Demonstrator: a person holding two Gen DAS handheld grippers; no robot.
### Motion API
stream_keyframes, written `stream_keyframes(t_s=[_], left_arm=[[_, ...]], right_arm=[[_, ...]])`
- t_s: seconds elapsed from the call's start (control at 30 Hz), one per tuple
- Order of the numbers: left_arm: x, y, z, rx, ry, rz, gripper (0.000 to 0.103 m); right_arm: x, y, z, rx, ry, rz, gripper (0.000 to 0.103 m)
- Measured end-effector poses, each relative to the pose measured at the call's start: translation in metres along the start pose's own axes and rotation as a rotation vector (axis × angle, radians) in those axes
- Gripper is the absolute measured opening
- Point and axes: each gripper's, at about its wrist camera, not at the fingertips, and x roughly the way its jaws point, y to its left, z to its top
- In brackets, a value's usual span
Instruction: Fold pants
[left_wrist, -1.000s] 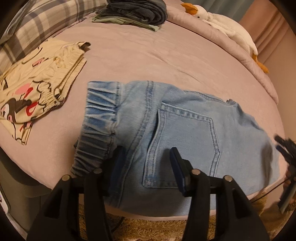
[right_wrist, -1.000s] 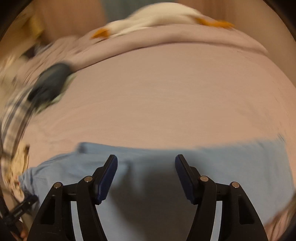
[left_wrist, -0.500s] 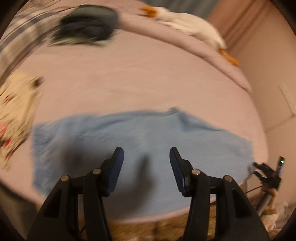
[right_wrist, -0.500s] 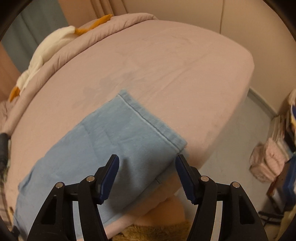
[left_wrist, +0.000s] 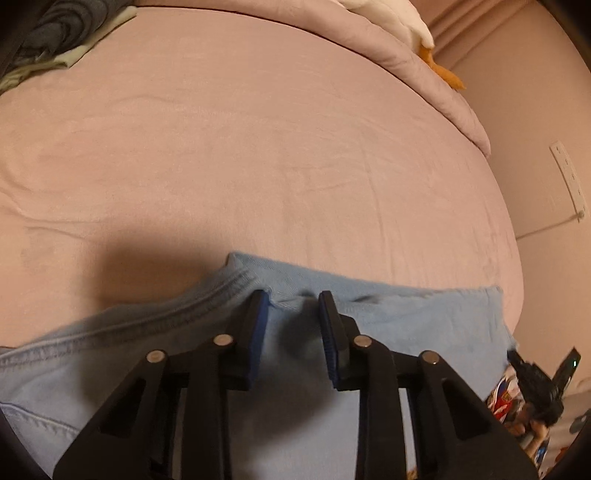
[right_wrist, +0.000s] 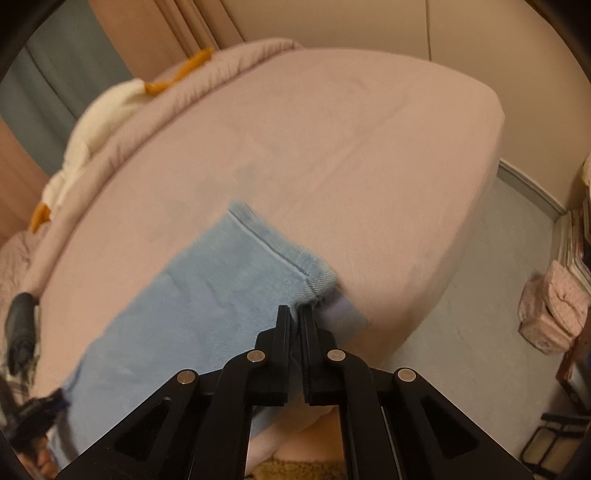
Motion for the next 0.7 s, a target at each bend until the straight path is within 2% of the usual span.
stream_keyframes(t_s=[0.13,0.3,0.43,0.5,0.57,0.63,0.7], left_arm=[[0.0,0.002,-0.002,0.008,-0.004,0.024,0.019],[0.001,-0.001,0.003,0.013,-0.013,0.033,0.018],[-0.014,-0.014,-0.002,0.032,-0.022,0.046,0.013],[-0.029,-0.022,-0.01,0.062,-0.044,0.03,0.015],[-0.038,-0.026,-0.018,0.076,-0.045,0.014,0.015],[-0.046,-0.03,-0.032,0.092,-0.023,-0.005,0.016],[-0.05,-0.031,-0.046,0.11,0.004,-0.019,0.018]], right_arm=[[0.029,-0.009,-0.004,0.021,0.08,-0.045,0.004],[0.032,-0.003,-0.006,-0.006,0.07,-0.083,0.004],[0.008,0.002,-0.005,-0.015,0.019,-0.078,0.004],[0.005,0.002,-0.003,-0.029,0.013,-0.06,0.004],[0.021,-0.008,-0.005,0.002,0.058,-0.07,0.004],[0.037,-0.012,-0.009,0.027,0.087,-0.054,0.004],[0.036,-0.01,-0.009,0.005,0.075,-0.063,0.004]])
